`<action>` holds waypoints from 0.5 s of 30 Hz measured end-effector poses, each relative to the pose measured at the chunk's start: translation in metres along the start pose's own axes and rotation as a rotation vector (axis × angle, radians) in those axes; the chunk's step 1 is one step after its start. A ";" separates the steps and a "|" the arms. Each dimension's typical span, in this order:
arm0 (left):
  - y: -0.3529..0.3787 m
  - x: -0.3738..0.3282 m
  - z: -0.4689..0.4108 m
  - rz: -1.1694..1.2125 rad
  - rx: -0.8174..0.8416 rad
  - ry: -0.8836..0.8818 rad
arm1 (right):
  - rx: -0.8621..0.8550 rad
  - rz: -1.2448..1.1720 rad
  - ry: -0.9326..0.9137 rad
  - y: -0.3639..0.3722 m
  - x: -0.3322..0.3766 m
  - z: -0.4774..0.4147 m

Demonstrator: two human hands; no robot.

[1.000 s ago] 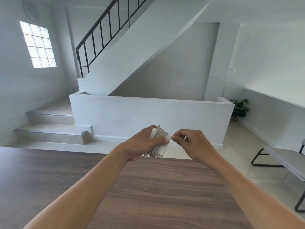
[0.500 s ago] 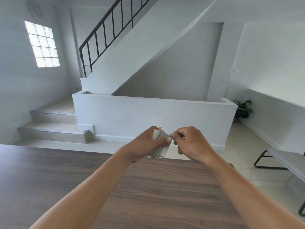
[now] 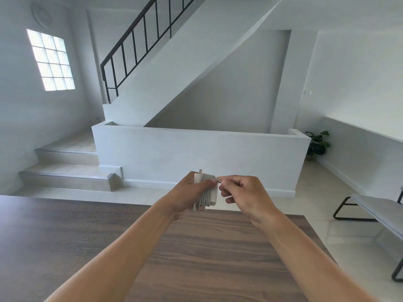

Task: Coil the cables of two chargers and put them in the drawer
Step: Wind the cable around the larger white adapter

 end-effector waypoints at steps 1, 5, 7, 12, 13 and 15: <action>0.000 -0.001 0.000 0.047 -0.008 -0.011 | 0.009 0.009 0.005 0.000 -0.001 0.001; 0.003 -0.004 -0.003 0.166 -0.024 -0.064 | 0.016 0.109 0.000 0.000 -0.006 0.003; 0.004 -0.003 -0.004 0.165 -0.045 -0.079 | -0.003 0.213 -0.021 -0.002 -0.008 0.004; 0.009 -0.003 -0.004 0.120 -0.008 -0.049 | -0.047 0.411 -0.117 -0.002 -0.012 0.007; 0.010 -0.002 -0.005 0.110 0.002 -0.042 | -0.052 0.429 -0.133 -0.001 -0.013 0.008; 0.012 -0.001 -0.006 0.082 0.035 -0.031 | -0.067 0.483 -0.164 0.002 -0.014 0.011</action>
Point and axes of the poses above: each hand's wrist, its own z-axis away from the middle knuckle, its own y-axis out of the palm, x = y × z, the point moved 1 cm from there along -z, towards the middle knuckle, and after that the axes turned 12 degrees about x, right-handed, at the moved point
